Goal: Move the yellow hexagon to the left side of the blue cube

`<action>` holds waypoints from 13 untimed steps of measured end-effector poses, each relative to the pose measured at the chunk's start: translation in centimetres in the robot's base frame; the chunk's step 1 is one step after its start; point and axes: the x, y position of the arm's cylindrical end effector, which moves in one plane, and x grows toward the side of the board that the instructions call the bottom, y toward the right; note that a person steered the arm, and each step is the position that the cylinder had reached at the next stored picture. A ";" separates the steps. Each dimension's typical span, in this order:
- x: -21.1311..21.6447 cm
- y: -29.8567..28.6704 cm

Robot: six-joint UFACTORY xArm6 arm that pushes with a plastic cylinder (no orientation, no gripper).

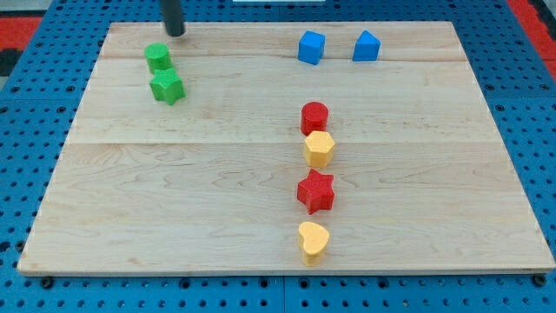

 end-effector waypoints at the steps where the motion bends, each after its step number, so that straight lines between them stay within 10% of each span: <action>1: 4.8 -0.3; 3: 12.8 3.1; 7: 12.5 28.5; 8: 18.0 34.2; 10: 25.1 29.1; 13: 15.7 15.8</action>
